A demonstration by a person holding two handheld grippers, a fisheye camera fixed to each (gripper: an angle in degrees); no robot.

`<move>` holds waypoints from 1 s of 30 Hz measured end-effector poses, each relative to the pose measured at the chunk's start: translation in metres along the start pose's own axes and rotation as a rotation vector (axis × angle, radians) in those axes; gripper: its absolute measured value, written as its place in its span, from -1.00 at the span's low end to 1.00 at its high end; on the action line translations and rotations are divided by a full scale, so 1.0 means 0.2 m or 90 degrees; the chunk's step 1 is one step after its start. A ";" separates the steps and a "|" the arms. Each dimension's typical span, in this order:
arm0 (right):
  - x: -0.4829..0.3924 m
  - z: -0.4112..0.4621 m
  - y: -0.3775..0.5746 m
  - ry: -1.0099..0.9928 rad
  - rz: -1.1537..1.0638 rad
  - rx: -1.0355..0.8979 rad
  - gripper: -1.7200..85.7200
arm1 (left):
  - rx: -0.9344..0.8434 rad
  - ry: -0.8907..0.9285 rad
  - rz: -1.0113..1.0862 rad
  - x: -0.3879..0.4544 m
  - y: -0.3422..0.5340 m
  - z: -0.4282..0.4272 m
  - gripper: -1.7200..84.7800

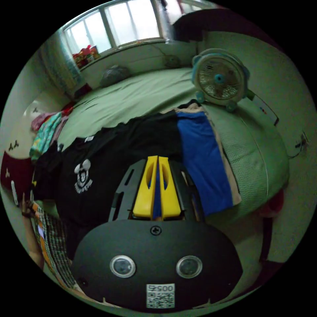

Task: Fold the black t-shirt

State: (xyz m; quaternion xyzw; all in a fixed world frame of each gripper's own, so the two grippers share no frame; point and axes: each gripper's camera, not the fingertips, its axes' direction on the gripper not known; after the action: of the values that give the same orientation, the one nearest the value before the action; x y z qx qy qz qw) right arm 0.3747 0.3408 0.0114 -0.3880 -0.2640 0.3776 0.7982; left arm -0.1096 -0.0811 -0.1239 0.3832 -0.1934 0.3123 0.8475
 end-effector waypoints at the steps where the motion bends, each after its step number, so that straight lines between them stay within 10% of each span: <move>1: -0.10 0.01 0.06 -0.013 -0.028 -0.011 -0.98 | -0.003 0.006 0.012 0.05 0.02 0.01 -0.97; 30: -1.06 0.18 1.15 0.022 -0.107 -0.069 -0.98 | -0.134 0.089 0.087 1.19 1.25 0.61 -0.98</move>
State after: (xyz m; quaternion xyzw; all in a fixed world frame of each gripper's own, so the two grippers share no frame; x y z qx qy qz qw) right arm 0.1355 0.2803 -0.1834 -0.4133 -0.3022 0.2876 0.8094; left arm -0.1171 0.0430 0.2206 0.2554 -0.1913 0.3733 0.8711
